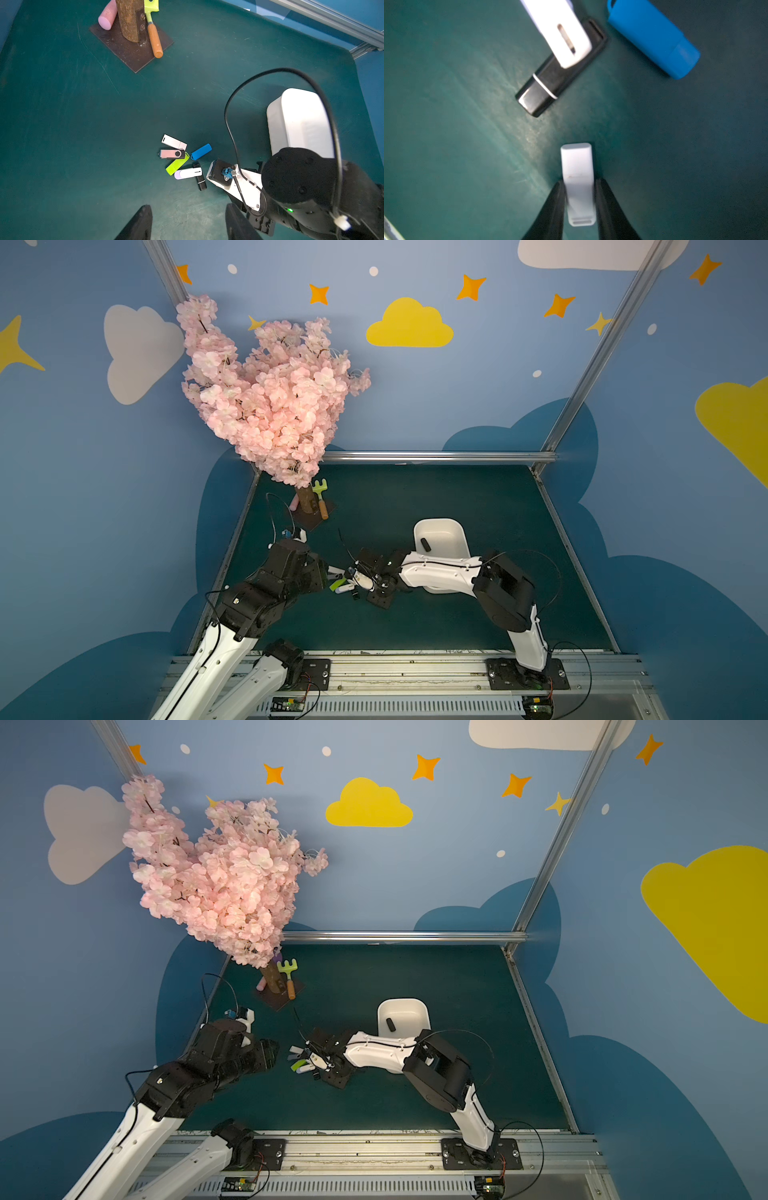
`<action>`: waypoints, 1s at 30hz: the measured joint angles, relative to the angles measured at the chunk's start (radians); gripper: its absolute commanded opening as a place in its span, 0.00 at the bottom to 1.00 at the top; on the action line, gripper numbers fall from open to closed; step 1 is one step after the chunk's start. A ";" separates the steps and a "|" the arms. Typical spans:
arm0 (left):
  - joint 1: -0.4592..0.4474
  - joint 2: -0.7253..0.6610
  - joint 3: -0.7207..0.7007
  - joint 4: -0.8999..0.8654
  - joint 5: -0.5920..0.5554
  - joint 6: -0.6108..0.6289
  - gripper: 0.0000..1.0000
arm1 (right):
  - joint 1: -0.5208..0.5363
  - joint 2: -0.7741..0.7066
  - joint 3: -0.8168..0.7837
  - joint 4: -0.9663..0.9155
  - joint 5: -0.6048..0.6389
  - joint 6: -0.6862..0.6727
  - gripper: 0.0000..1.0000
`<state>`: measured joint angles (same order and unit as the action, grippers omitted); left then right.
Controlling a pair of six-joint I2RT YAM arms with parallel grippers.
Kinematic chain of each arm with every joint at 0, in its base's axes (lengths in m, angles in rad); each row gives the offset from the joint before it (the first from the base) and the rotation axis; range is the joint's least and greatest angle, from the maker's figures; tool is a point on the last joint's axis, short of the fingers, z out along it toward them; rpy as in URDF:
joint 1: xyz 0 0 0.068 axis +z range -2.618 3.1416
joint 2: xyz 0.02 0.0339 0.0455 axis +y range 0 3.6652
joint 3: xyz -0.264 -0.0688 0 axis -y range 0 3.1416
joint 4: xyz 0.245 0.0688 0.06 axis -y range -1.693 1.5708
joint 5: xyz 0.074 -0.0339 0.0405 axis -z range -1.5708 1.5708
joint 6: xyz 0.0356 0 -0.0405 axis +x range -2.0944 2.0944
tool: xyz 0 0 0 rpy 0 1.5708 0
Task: Put the usb flash drive into the storage box
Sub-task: Pick up the USB flash from the center of the board.
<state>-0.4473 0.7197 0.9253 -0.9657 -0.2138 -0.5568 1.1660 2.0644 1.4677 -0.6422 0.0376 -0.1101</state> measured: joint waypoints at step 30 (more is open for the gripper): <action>0.000 0.008 -0.004 0.017 0.034 0.004 0.61 | -0.540 -0.576 -0.307 0.129 0.058 0.341 0.14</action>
<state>-0.4469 0.7273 0.9211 -0.9485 -0.1795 -0.5526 0.6262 1.4883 1.1603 -0.5133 0.0952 0.2310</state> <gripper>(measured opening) 0.608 0.215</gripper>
